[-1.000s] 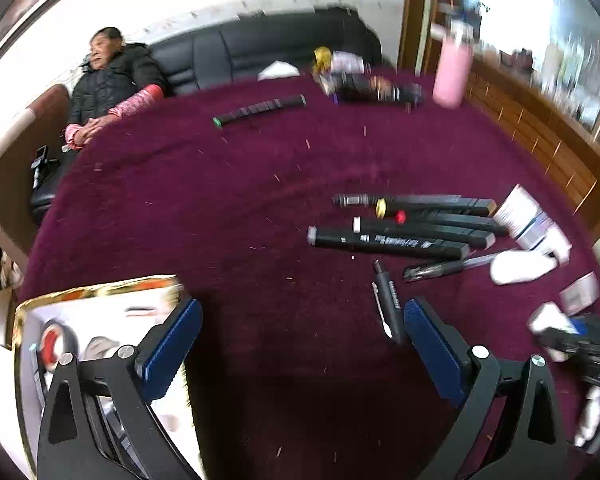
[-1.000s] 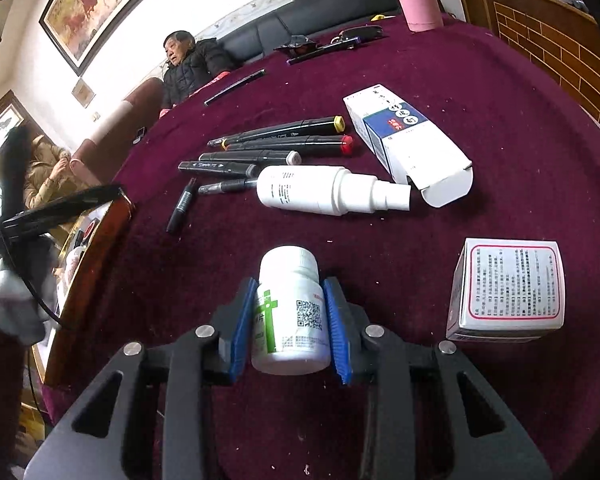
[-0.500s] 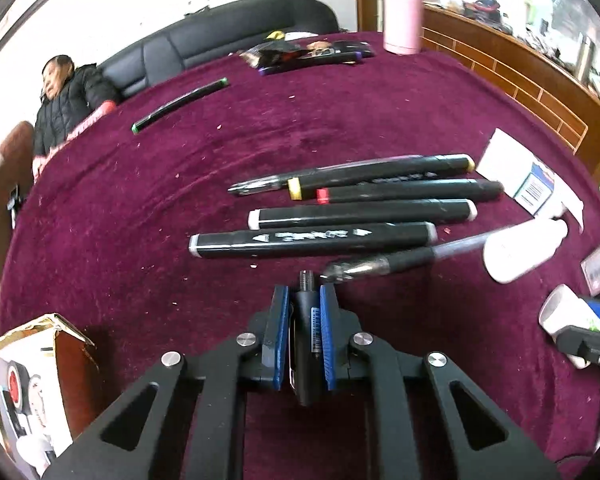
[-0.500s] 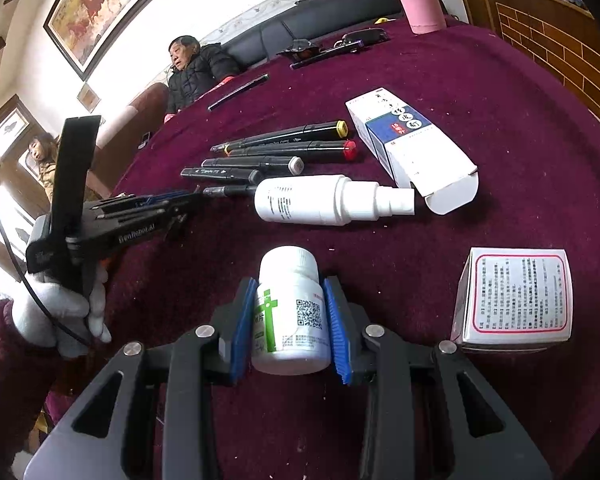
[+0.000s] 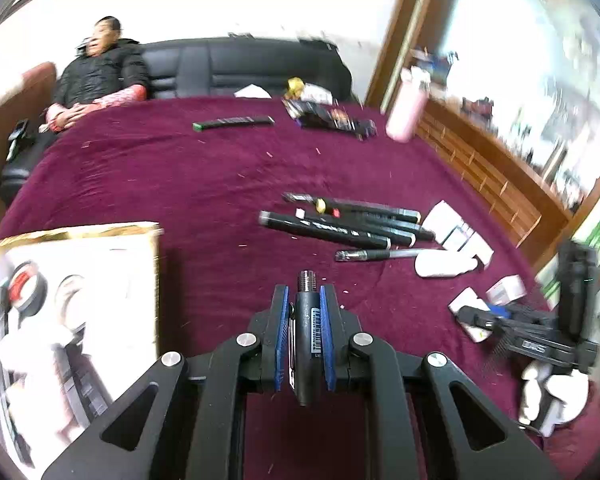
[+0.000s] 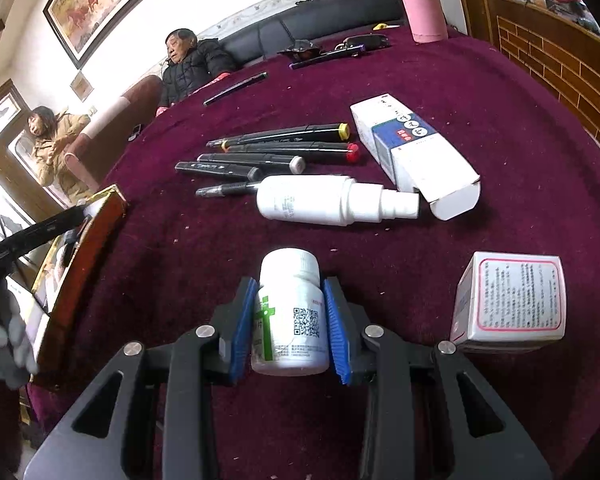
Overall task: Organize objects
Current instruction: 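Carry pill bottle and marker into the white tray and open both tools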
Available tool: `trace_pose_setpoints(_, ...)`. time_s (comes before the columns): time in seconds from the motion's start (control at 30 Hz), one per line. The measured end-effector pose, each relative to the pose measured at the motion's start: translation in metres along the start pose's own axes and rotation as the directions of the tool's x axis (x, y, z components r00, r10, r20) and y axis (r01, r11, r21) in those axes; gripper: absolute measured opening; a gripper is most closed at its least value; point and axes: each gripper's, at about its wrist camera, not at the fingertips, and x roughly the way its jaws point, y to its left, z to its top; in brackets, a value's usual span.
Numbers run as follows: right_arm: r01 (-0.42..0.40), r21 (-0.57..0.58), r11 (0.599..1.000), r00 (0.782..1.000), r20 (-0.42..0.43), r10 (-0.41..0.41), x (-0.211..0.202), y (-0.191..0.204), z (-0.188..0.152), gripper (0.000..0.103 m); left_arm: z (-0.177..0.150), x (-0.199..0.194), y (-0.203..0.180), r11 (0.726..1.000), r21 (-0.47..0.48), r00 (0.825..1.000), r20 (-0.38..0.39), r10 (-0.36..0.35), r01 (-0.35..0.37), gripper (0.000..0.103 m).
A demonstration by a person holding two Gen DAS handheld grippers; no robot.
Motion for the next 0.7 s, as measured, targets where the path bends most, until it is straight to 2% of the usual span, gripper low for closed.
trace_pose_setpoints(0.13, -0.059, 0.006, 0.998, 0.998, -0.001, 0.059, -0.011, 0.019, 0.001, 0.031, -0.013, -0.049, 0.033, 0.998, -0.065, 0.998, 0.068, 0.018, -0.014, 0.012)
trace_pose_setpoints(0.27, -0.125, -0.07, 0.99, 0.992, -0.014, 0.125, -0.019, 0.069, 0.003, 0.032, -0.038, -0.092, 0.081, 0.986, -0.158, 0.992, 0.106, 0.074, -0.057, 0.012)
trace_pose_setpoints(0.5, -0.28, -0.138, 0.95, 0.958, -0.107, 0.267, 0.013, 0.162, 0.009, 0.032, -0.073, -0.109, 0.15, 0.957, -0.276, 0.987, 0.096, 0.126, -0.095, 0.012)
trace_pose_setpoints(0.7, -0.331, -0.157, 0.93, 0.934, -0.191, 0.3, 0.065, 0.229, 0.015, 0.032, -0.081, -0.097, 0.182, 0.948, -0.307, 0.992, 0.061, 0.109, -0.085, 0.012)
